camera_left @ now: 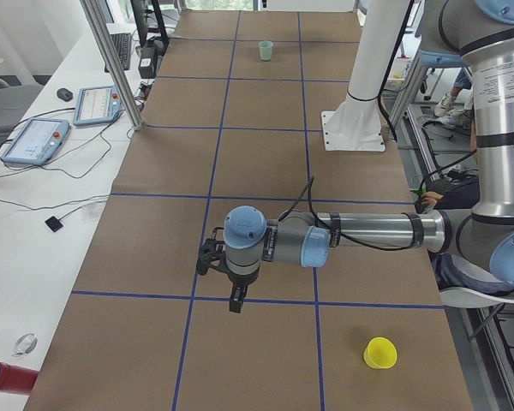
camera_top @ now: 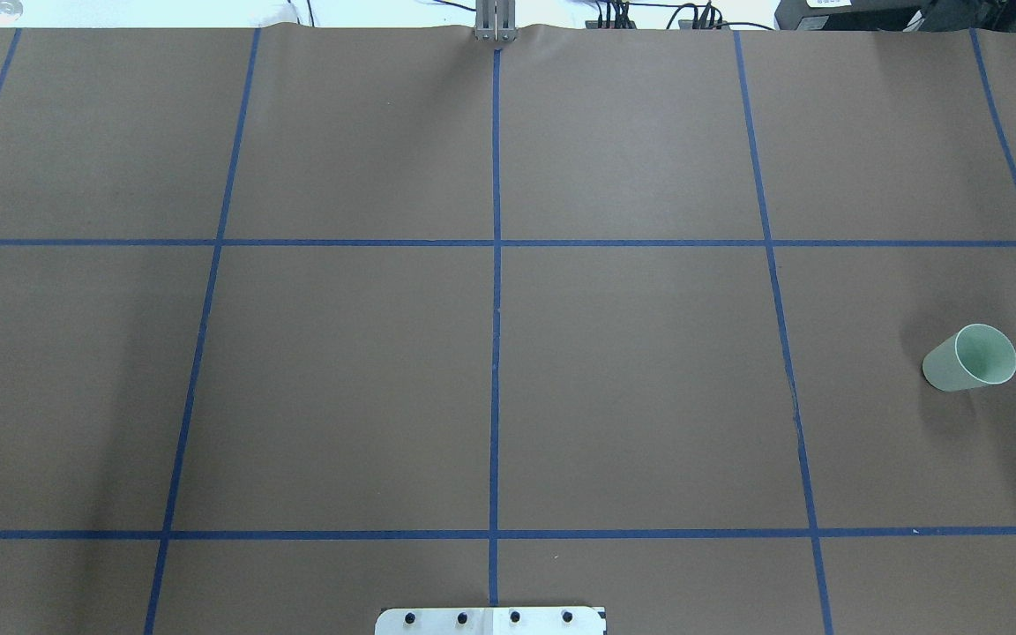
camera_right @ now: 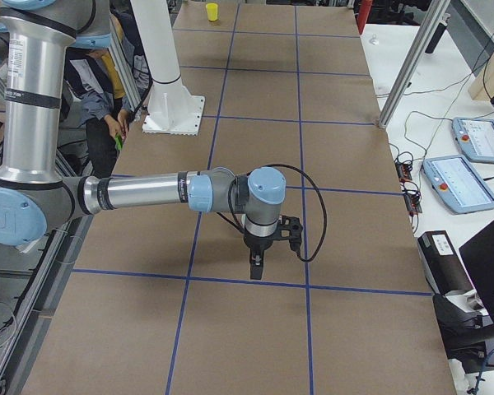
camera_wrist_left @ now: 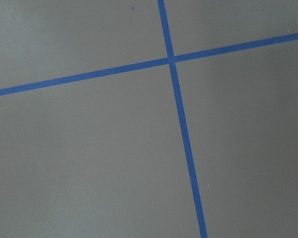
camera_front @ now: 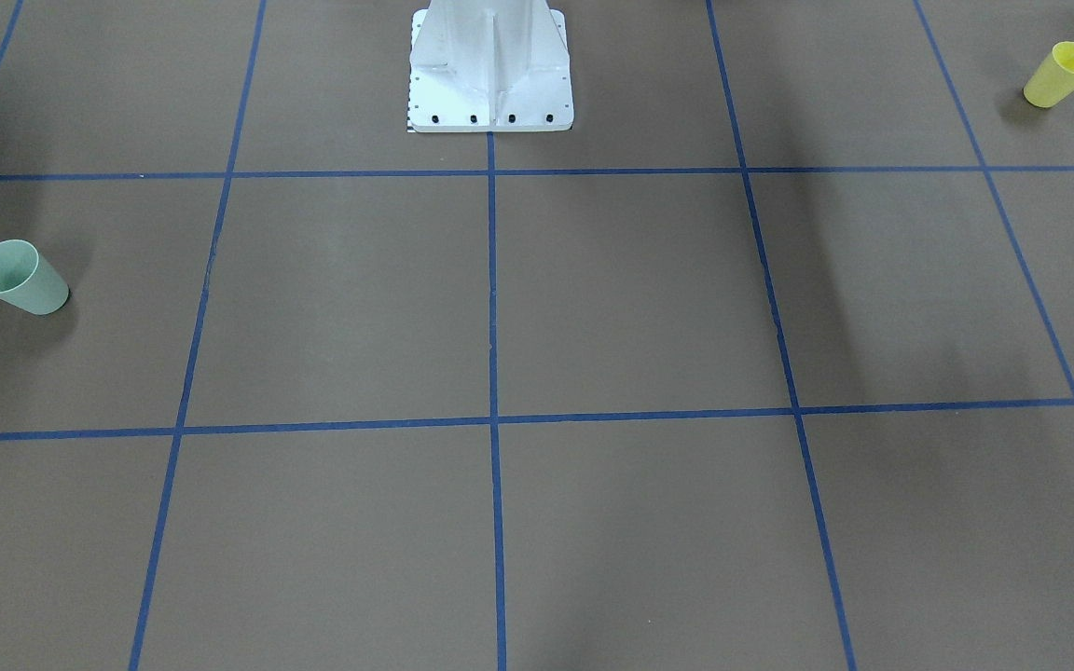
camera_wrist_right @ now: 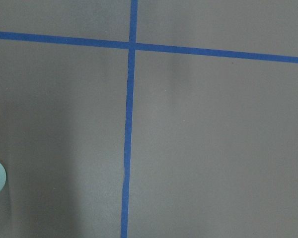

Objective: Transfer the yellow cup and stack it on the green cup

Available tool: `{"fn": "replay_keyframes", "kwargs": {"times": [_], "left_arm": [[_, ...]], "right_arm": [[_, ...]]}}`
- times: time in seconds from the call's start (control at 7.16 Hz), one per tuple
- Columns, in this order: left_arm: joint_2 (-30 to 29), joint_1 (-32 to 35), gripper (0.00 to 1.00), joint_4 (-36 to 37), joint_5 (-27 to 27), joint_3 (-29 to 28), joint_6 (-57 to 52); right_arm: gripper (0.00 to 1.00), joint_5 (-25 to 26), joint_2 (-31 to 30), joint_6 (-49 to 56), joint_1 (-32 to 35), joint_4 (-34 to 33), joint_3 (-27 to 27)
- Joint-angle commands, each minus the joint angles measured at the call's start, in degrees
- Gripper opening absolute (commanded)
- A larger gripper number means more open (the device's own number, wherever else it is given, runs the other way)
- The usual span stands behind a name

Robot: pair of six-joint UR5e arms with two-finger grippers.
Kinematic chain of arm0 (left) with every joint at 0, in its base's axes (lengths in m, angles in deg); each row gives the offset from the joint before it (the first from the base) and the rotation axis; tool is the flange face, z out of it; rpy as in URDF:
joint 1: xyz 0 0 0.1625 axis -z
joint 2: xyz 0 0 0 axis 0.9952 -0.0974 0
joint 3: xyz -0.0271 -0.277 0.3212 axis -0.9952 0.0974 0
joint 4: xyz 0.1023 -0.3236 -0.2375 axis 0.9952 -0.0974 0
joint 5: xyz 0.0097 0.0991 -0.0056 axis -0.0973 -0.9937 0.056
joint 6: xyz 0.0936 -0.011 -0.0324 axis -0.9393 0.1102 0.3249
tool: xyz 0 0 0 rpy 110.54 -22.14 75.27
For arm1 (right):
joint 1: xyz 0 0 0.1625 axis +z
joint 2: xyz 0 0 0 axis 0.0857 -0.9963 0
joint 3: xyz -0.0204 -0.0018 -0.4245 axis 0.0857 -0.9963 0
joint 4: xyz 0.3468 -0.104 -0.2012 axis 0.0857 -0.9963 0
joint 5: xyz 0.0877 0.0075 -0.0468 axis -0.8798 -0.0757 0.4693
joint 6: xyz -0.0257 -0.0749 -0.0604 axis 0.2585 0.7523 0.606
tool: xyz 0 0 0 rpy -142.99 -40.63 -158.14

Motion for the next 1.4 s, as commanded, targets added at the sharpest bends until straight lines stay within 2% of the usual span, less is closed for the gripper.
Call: {"fn": "replay_keyframes", "kwargs": {"times": [0.0,0.14,0.56,0.84,1.12,1.26], "left_arm": [[0.2,-0.1,1.00,0.0,2.9,2.1,-0.1],[0.1,-0.2,1.00,0.2,5.2,2.1,0.2],[-1.2,-0.2,1.00,-0.6,5.4,2.7,0.4],[-1.0,-0.3,1.00,-0.8,5.3,1.8,0.4],[-2.7,-0.2,1.00,-0.8,5.4,1.6,0.4],[-3.9,-0.2,1.00,-1.0,5.3,2.2,0.4]], "right_arm": [[1.00,-0.2,-1.1,0.4,0.0,0.1,-0.4],[1.00,-0.2,-0.9,0.4,0.0,0.1,-0.4],[1.00,-0.2,-0.1,0.4,-0.1,0.2,-0.2],[1.00,-0.2,0.0,0.4,-0.2,2.7,-0.3],[1.00,-0.2,0.0,-0.3,-0.3,8.8,-0.4],[1.00,-0.1,0.0,-0.2,-0.3,13.9,-0.5]]}}
